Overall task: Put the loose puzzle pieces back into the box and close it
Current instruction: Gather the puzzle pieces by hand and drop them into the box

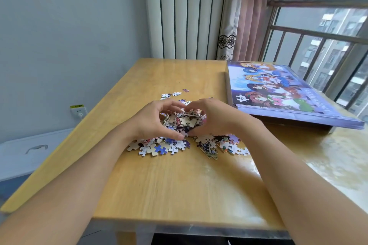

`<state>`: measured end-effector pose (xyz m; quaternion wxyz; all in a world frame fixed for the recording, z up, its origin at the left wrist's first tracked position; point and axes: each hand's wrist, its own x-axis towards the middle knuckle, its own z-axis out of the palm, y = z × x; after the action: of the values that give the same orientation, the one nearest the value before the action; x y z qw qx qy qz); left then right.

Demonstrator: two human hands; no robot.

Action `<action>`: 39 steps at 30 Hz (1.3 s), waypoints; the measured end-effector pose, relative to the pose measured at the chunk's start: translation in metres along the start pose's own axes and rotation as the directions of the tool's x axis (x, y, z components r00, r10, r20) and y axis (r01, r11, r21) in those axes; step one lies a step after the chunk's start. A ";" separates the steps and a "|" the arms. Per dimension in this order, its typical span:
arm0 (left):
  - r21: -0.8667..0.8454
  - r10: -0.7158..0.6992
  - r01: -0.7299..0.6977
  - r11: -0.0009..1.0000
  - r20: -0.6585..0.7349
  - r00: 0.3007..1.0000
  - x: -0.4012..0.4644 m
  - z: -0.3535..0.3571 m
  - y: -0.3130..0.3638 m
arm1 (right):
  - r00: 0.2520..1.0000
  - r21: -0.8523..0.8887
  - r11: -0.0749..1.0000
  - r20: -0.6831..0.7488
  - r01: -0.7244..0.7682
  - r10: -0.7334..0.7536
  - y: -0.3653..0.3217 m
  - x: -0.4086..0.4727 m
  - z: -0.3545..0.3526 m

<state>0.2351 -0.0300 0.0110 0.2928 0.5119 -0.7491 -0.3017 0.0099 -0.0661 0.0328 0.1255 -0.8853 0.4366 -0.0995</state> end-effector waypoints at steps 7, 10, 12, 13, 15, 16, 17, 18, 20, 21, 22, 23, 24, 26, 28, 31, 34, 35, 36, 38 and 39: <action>-0.031 0.027 -0.030 0.999 -0.088 0.996 0.003 0.004 0.000 | 0.999 0.018 1.000 -0.022 0.025 -0.024 0.000 0.002 -0.001; -0.057 0.050 -0.058 0.997 -0.141 0.989 0.005 0.006 -0.001 | 0.998 -0.003 1.000 0.056 0.012 -0.012 -0.004 -0.002 -0.001; -0.076 0.056 -0.069 0.995 -0.163 0.985 0.006 0.007 -0.001 | 0.999 -0.002 1.000 0.053 0.003 -0.003 -0.006 0.000 0.002; -0.082 0.059 -0.074 0.994 -0.173 0.983 0.007 0.007 -0.001 | 0.999 0.008 1.000 0.032 0.001 -0.001 -0.006 0.003 0.003; -0.081 0.064 -0.081 0.993 -0.195 0.979 0.009 0.007 -0.002 | 1.000 0.017 1.000 -0.002 -0.003 0.003 -0.007 0.006 0.004; -0.075 0.062 -0.079 0.994 -0.208 0.976 0.009 0.007 -0.003 | 1.000 0.015 1.000 -0.012 -0.004 0.004 -0.007 0.007 0.004; -0.067 0.058 -0.074 0.995 -0.220 0.974 0.010 0.007 -0.004 | 1.000 0.015 1.000 -0.023 0.001 -0.001 -0.008 0.008 0.004; -0.060 0.054 -0.070 0.996 -0.230 0.972 0.010 0.007 -0.004 | 0.999 0.019 1.000 -0.038 0.014 -0.014 -0.009 0.008 0.004; -0.057 0.055 -0.070 0.996 -0.242 0.969 0.011 0.007 -0.005 | 0.996 0.023 0.998 -0.075 0.052 -0.050 -0.009 0.010 0.005; -0.059 0.057 -0.074 0.996 -0.247 0.967 0.011 0.007 -0.005 | 0.993 0.009 0.998 -0.096 0.064 -0.063 -0.009 0.011 0.005; -0.064 0.063 -0.081 0.995 -0.250 0.966 0.011 0.006 -0.004 | 0.991 -0.010 0.997 -0.117 0.072 -0.072 -0.009 0.012 0.005; -0.067 0.066 -0.086 0.994 -0.254 0.965 0.011 0.006 -0.003 | 0.987 -0.027 0.996 -0.138 0.079 -0.082 -0.009 0.012 0.005; -0.070 0.068 -0.089 0.994 -0.259 0.964 0.011 0.005 -0.003 | 0.984 -0.038 0.996 -0.157 0.084 -0.089 -0.009 0.012 0.005; -0.070 0.069 -0.090 0.993 -0.267 0.961 0.011 0.005 -0.003 | 0.978 -0.031 0.995 -0.186 0.095 -0.099 -0.009 0.012 0.004; -0.065 0.067 -0.087 0.994 -0.274 0.960 0.011 0.004 -0.003 | 0.973 -0.012 0.995 -0.207 0.100 -0.101 -0.008 0.012 0.004; -0.070 0.062 -0.084 0.994 -0.278 0.959 0.010 0.004 -0.002 | 0.967 0.009 0.996 -0.240 0.090 -0.085 -0.007 0.011 0.003; -0.093 0.071 -0.102 0.990 -0.291 0.954 0.008 0.003 0.000 | 0.955 0.071 0.997 -0.296 0.045 -0.022 -0.009 0.007 -0.004; -0.096 0.079 -0.112 0.989 -0.297 0.952 0.008 0.002 0.002 | 0.947 0.102 0.994 -0.322 0.024 0.011 -0.010 0.006 -0.006; -0.097 0.085 -0.119 0.988 -0.303 0.949 0.008 0.002 0.003 | 0.938 0.144 0.990 -0.344 -0.001 0.051 -0.011 0.005 -0.008; -0.085 0.084 -0.118 0.989 -0.325 0.942 0.005 0.002 0.007 | 0.916 0.281 0.959 -0.375 -0.036 0.144 -0.012 0.003 -0.012; -0.082 0.081 -0.115 0.990 -0.336 0.938 0.004 0.002 0.008 | 0.907 0.358 0.932 -0.374 -0.050 0.192 -0.013 0.002 -0.015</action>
<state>0.2278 -0.0312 0.0157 0.4548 0.5021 -0.6976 -0.2333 0.0160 -0.0624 0.0514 0.1898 -0.7813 0.4840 -0.3455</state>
